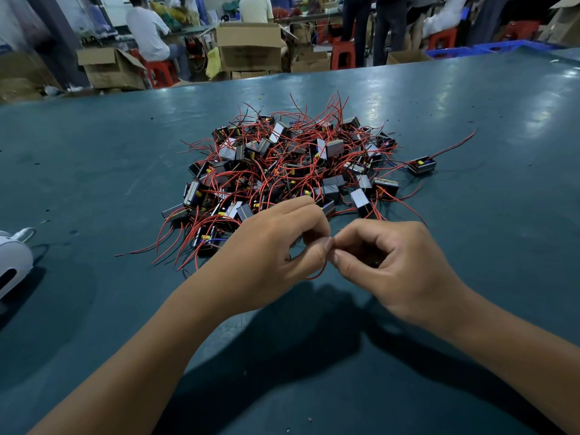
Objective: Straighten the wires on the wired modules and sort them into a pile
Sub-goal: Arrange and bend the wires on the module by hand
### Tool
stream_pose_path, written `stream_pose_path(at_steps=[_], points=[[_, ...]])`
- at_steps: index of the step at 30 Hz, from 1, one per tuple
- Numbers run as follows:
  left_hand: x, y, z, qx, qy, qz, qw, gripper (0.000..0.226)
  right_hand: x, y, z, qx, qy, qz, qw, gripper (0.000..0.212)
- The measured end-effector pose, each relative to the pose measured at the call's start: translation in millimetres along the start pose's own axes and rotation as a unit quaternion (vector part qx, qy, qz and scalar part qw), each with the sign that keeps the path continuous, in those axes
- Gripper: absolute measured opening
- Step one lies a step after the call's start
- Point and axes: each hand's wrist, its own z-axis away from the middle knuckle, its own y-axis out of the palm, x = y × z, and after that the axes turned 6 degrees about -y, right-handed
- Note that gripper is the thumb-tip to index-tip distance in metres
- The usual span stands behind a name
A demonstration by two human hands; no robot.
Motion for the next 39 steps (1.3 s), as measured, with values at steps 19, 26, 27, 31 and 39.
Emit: stream_pose_path(at_steps=[19,26,27,31,39], points=[[-12,7,0,0.074,-0.314,0.38,0.867,0.013,0,3,1,-0.018,-0.184,0.28,0.942,0.015],[2,-7,1,0.008,-0.105,0.144,0.984,0.01,-3,-2,1,-0.034,-0.107,0.159,0.981,0.006],[4,-9,1,-0.001,-0.062,0.097,0.993,0.014,-4,-2,2,-0.034,-0.101,0.147,0.983,0.006],[7,-11,0,-0.018,0.017,0.038,0.999,0.01,-5,-4,2,-0.03,-0.095,0.129,0.987,0.006],[7,-11,-1,-0.045,0.102,-0.038,0.993,0.01,-3,-8,4,-0.012,-0.11,0.122,0.986,0.003]])
